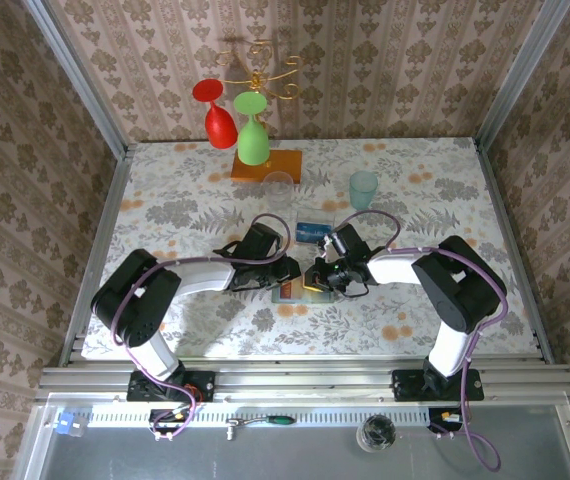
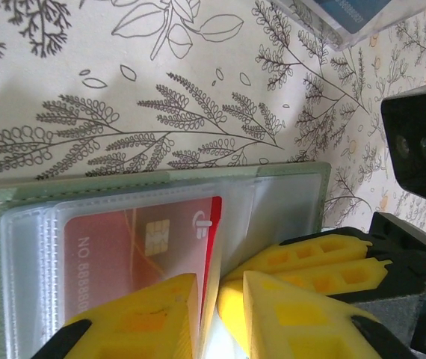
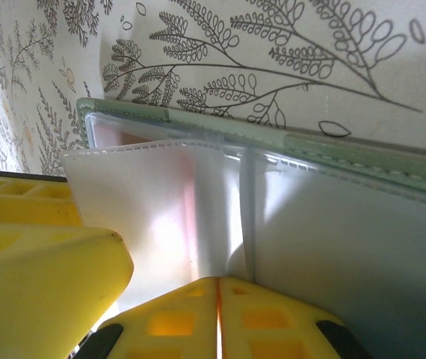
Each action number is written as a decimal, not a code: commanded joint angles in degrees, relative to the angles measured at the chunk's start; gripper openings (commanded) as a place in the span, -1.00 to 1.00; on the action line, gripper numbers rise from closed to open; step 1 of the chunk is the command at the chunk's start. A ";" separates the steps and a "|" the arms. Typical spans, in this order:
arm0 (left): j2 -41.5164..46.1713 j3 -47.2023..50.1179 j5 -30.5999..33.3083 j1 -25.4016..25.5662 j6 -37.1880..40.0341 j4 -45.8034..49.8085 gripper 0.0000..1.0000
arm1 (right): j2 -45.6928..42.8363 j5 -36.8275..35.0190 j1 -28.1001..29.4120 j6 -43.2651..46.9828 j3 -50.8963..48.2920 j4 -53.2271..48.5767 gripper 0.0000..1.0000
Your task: Take the credit cards out of the card holder
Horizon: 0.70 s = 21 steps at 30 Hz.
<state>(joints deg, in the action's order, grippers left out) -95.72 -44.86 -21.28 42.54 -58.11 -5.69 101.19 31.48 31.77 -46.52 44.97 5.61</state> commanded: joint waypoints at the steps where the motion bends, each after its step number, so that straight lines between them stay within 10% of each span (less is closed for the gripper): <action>1: 2.48 0.92 -0.92 0.54 -0.87 -0.55 -0.54 | -2.95 -1.47 -0.30 -0.31 -1.03 -2.59 -0.80; 21: 3.88 -1.50 -0.52 2.10 -0.80 2.35 -0.51 | -17.17 -6.59 -2.65 2.49 -1.54 -12.80 -0.60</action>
<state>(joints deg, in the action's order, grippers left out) -92.82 -44.66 -21.41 43.99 -58.37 -5.10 86.50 26.94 29.76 -45.19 44.49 -4.19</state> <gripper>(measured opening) 0.243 0.197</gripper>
